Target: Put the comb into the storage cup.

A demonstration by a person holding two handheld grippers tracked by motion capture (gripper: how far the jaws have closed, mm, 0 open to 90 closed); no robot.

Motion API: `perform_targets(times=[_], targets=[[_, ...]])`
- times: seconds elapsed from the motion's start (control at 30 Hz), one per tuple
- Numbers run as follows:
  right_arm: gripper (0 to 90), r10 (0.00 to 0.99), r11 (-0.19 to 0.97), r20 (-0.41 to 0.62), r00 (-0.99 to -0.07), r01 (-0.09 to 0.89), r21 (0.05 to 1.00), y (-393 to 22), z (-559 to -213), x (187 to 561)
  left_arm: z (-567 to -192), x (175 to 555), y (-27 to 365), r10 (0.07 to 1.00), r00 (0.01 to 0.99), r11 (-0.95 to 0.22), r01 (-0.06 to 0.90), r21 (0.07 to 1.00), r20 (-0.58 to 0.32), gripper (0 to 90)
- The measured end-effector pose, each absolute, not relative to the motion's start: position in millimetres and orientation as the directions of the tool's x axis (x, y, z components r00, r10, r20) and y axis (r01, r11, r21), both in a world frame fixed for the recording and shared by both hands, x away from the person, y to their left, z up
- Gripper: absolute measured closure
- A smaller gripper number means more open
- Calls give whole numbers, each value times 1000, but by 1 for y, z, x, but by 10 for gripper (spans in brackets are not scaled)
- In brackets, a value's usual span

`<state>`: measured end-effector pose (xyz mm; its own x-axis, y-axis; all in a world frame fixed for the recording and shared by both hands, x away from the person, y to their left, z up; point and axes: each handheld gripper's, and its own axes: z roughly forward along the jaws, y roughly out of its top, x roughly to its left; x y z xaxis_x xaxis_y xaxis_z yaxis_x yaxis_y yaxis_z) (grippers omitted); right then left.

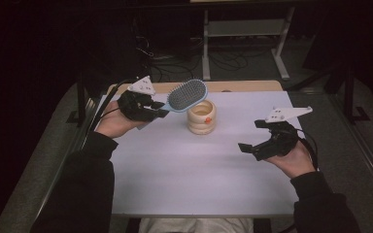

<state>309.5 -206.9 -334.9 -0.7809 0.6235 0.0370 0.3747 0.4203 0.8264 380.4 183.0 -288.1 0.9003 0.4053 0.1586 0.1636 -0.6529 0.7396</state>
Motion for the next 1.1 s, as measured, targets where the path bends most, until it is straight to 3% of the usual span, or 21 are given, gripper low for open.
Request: perform_targets(times=[1.1], targets=[[0,584,354,113,-804,378,856,-180,-282,365,-307,378,154,345,921,-645,94,758,179,699]])
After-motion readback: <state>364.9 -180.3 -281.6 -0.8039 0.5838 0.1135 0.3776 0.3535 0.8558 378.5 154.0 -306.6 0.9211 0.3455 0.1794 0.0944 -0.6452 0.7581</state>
